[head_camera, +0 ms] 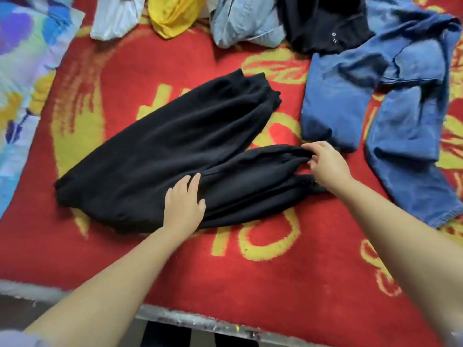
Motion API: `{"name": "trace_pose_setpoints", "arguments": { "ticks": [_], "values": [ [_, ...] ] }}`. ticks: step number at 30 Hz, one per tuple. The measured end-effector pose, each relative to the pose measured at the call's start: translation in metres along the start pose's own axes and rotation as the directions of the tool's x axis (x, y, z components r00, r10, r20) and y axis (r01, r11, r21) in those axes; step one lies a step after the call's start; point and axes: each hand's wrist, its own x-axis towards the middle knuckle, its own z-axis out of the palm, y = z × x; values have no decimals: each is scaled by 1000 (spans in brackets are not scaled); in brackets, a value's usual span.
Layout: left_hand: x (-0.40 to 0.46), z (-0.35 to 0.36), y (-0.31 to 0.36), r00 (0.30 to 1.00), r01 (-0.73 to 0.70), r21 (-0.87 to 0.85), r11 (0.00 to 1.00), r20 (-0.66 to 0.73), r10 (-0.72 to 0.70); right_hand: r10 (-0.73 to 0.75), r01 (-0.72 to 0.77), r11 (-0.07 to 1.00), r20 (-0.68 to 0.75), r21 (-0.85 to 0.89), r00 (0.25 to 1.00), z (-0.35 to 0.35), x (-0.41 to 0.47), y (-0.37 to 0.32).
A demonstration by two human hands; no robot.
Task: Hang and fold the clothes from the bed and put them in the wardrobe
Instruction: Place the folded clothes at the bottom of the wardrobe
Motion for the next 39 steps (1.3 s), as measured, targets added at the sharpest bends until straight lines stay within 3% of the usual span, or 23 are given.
{"name": "trace_pose_setpoints", "arguments": {
  "ticks": [3, 5, 7, 9, 11, 13, 15, 17, 19, 26, 30, 34, 35, 39],
  "values": [
    [4, 4, -5, 997, 24, 55, 998, -80, -19, -41, 80, 979, 200, -189, 979, 14, 31, -3],
    [6, -2, -9, 992, -48, 171, 984, -107, 67, -11, 125, 924, 302, -362, 953, 21, 39, -6],
    [9, -8, -11, 975, -135, 257, 957, -136, 174, -49, 126, 914, 205, -385, 977, 14, 42, -10],
    [7, -12, -13, 960, -157, 271, 950, -185, 211, -148, 140, 963, -16, -230, 989, -3, 39, -8],
    [0, -16, -14, 944, -156, 269, 950, -242, 223, -292, 278, 956, -235, -91, 927, -23, 22, -1],
    [-10, -12, -13, 932, -185, 276, 943, -256, 257, -389, 360, 921, -305, -150, 869, -33, -5, 18],
    [-21, -1, -12, 920, -224, 281, 933, -255, 297, -395, 347, 902, -169, -257, 903, -20, -34, 46],
    [-32, 15, -11, 911, -252, 293, 922, -249, 328, -238, 280, 897, 160, -341, 958, 4, -57, 74],
    [-44, 29, -14, 926, -260, 332, 907, -182, 332, -93, 212, 894, 299, -396, 950, 24, -70, 91],
    [-74, 38, -42, 987, -104, 372, 922, -75, 142, -28, 111, 829, 158, -548, 987, 37, -51, 87],
    [-50, 22, -49, 972, -140, 402, 905, -121, 204, -64, 107, 873, 107, -475, 992, 16, -29, 77],
    [-35, -5, -58, 959, -227, 260, 939, -107, 261, -154, 113, 930, -94, -349, 984, -18, -29, 65],
    [-37, -11, -65, 947, -261, 232, 937, -126, 295, -159, 119, 920, -78, -373, 984, -28, -29, 65],
    [-63, -17, -91, 887, -395, 220, 892, -160, 433, 16, 180, 791, 314, -584, 949, -42, -36, 69]
  ]
}}
